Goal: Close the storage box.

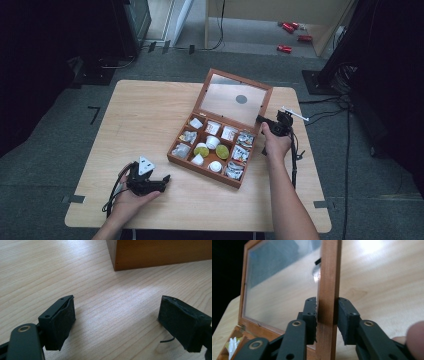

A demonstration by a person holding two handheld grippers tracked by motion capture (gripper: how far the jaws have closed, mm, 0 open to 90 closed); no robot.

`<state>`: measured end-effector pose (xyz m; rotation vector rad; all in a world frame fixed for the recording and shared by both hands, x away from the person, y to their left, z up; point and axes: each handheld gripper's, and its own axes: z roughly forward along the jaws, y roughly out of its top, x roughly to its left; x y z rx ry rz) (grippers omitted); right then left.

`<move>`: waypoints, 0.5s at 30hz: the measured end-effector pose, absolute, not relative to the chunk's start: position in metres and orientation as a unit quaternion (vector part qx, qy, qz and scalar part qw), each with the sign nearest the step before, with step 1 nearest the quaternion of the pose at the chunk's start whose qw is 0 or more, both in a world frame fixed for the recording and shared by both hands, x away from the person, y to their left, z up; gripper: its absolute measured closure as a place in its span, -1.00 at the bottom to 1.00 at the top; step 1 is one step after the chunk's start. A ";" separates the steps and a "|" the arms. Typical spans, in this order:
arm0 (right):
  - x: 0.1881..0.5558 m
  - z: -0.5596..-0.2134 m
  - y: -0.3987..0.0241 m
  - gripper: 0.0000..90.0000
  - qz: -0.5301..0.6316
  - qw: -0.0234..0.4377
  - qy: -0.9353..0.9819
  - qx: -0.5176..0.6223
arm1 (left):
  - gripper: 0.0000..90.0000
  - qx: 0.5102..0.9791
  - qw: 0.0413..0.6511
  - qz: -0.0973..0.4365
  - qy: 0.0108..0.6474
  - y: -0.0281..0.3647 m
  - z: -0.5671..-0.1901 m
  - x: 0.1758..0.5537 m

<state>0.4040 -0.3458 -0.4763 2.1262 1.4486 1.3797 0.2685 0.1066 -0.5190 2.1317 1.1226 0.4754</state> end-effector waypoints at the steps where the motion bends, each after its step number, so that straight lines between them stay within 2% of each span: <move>1: 0.402 -0.474 -0.344 0.62 0.476 0.122 0.497 0.715 | -0.67 0.818 0.336 0.182 0.430 0.107 -0.519 0.269; 15: 0.379 -0.463 -0.320 0.64 0.471 0.242 0.554 0.642 | -0.67 0.818 0.337 0.182 0.429 0.106 -0.519 0.269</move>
